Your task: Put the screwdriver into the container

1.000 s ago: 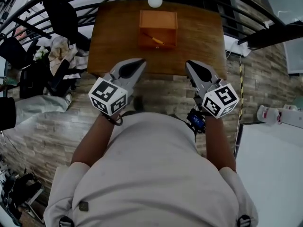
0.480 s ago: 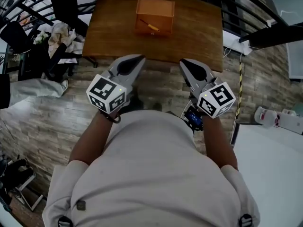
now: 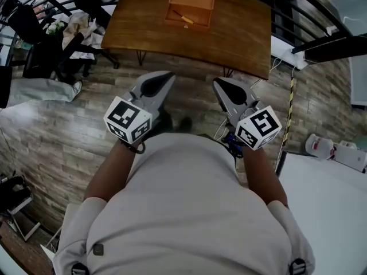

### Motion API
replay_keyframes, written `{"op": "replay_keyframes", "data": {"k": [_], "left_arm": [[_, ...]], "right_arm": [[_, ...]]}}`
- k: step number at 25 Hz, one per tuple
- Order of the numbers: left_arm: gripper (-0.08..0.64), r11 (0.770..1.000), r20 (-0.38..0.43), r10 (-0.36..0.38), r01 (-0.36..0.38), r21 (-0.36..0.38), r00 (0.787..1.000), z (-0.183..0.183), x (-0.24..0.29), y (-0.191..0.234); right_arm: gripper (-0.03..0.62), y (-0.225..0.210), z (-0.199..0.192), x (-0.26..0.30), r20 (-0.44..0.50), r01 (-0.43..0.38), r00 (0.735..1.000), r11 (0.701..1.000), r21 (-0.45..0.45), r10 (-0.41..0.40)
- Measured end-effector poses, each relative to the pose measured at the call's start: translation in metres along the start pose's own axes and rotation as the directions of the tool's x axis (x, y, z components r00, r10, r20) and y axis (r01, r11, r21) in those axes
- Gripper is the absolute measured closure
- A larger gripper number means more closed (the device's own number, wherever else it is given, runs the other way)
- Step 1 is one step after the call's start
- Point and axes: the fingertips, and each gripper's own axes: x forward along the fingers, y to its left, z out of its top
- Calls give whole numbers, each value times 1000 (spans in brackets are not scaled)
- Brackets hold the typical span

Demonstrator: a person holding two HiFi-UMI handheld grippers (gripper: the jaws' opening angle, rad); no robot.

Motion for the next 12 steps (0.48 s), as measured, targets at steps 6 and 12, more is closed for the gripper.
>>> {"op": "replay_keyframes", "data": {"k": [6,12], "left_arm": [[557,1000,-8,21,-21,-22,1000,-21,-18,-23],[557,1000,9,22,-21,-10,1000,-16,-23,-33]], "right_arm": [[584,17,-15,-18,-8,-20,1000,1000,2,20],[584,26,-18,-25,-5,-29,1000,1000,-6,29]]}}
